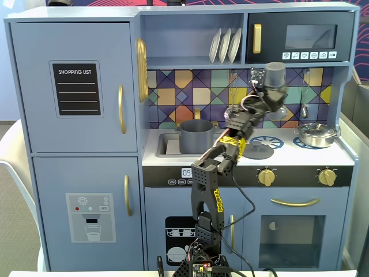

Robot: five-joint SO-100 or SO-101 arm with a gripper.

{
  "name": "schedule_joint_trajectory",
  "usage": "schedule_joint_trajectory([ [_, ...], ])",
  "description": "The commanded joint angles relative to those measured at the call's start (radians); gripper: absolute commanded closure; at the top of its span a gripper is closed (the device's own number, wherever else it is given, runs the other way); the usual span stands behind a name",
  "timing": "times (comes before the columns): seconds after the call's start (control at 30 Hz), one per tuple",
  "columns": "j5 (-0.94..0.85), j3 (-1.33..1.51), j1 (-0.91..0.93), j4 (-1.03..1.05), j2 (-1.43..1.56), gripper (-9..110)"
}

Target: Put salt in the gray recipient

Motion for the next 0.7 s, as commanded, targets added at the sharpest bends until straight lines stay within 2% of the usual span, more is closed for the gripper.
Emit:
schedule_joint_trajectory([
  [0.0,-0.115,0.054,0.069,-0.104,0.008,101],
  [0.27,-0.086,0.291,0.078,-0.255,0.011,101],
  [0.67,0.0,0.344,0.08,-0.282,-0.072,101],
])
